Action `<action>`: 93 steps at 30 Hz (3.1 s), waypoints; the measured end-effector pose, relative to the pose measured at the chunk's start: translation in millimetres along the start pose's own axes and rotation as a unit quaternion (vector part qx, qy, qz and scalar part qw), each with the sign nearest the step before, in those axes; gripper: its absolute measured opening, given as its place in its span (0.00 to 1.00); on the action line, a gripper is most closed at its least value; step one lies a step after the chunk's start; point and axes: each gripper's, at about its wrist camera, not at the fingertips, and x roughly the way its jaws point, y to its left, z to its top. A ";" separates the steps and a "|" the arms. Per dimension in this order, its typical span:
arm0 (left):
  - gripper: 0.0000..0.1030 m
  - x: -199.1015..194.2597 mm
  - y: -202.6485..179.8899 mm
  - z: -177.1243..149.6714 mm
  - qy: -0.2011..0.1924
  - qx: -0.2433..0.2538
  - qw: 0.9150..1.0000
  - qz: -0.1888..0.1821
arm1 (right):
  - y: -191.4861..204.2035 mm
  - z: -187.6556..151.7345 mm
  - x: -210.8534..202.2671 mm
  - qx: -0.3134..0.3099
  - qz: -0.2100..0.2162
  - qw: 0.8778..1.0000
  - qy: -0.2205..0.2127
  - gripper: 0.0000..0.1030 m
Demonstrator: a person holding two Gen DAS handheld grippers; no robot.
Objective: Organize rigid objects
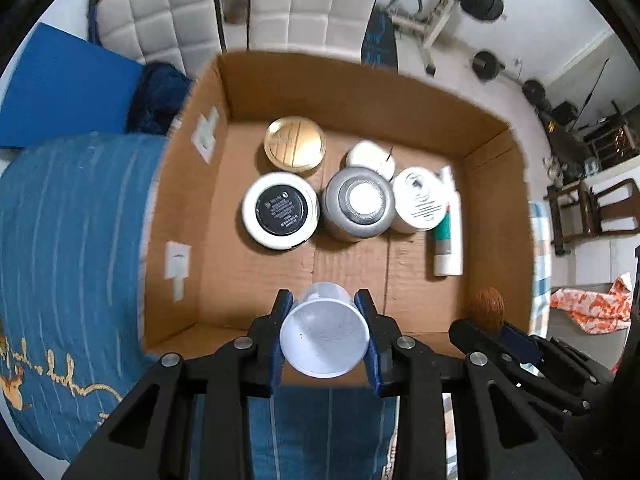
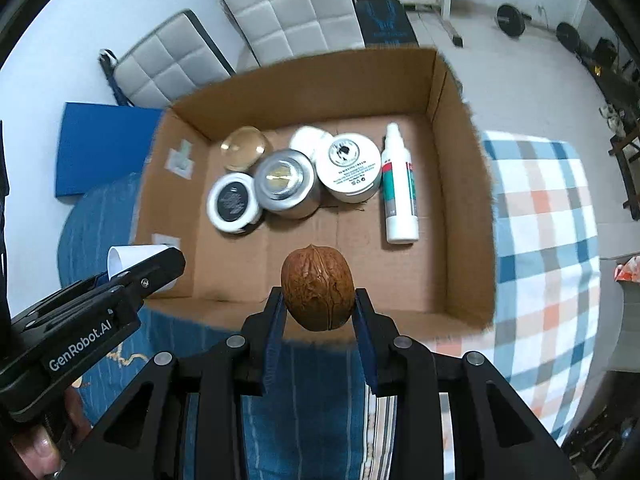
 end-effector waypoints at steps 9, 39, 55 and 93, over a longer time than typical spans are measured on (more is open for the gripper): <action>0.28 90.7 6.4 31.5 0.105 -0.009 0.994 -0.013 | -12.9 35.4 85.3 0.000 -0.024 0.997 0.077 0.35; 0.95 35.1 -2.6 6.8 0.051 0.018 0.998 0.029 | -40.4 32.9 50.4 0.000 -0.063 0.997 0.050 0.84; 0.98 -53.0 -0.8 -34.8 -0.053 0.014 0.997 0.057 | -11.4 -17.4 -37.9 -0.015 -0.102 0.994 -0.020 1.00; 1.00 -291.0 -29.0 -200.3 -0.223 0.043 0.973 0.051 | 17.4 -212.8 -311.6 -0.047 -0.051 0.982 -0.175 1.00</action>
